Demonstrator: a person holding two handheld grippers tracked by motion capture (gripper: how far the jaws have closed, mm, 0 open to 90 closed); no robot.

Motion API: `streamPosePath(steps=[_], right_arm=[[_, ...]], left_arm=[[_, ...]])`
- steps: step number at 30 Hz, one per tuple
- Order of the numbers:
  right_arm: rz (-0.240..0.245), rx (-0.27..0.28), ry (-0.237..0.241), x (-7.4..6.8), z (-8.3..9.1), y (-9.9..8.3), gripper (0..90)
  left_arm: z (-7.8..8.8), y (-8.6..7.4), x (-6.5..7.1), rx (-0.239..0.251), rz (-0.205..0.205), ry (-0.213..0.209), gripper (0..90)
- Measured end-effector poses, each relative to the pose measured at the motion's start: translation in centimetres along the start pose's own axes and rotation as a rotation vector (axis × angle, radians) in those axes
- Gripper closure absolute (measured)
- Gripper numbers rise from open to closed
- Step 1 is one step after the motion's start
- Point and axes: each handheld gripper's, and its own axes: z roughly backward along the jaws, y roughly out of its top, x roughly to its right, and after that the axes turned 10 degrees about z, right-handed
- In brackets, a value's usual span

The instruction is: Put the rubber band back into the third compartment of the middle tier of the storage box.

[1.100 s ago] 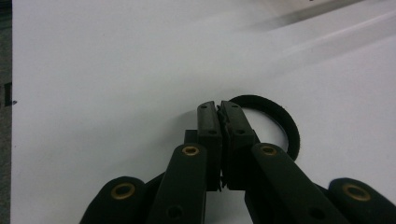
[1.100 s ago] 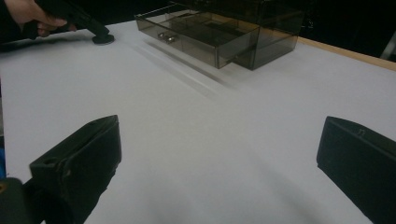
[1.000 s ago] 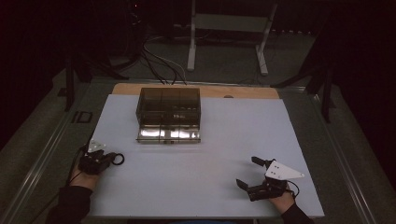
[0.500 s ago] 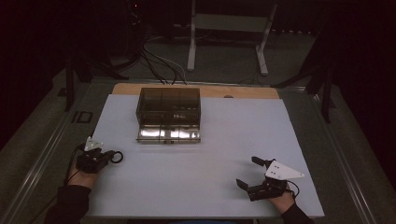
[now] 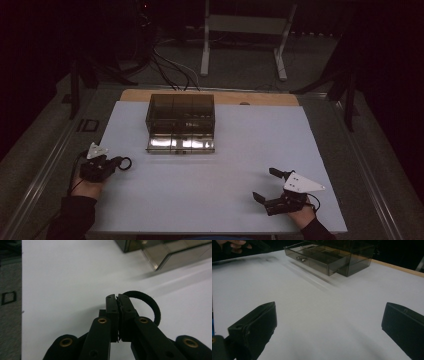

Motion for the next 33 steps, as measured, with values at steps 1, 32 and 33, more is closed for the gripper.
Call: streamPosePath(steps=[1, 32, 33], right_arm=[[0.000, 0.000, 0.000, 0.0, 0.0, 0.0, 0.0], [0.000, -0.001, 0.001, 0.0, 0.0, 0.0, 0.0], [-0.001, -0.001, 0.001, 0.0, 0.0, 0.0, 0.0]], left_arm=[[0.0, 0.1, 0.0, 0.000, 0.001, -0.004, 90.0], [1.1, 3.0, 3.0, 0.037, -0.063, -0.065, 90.0], [1.1, 3.1, 3.1, 0.039, -0.064, -0.069, 90.0]])
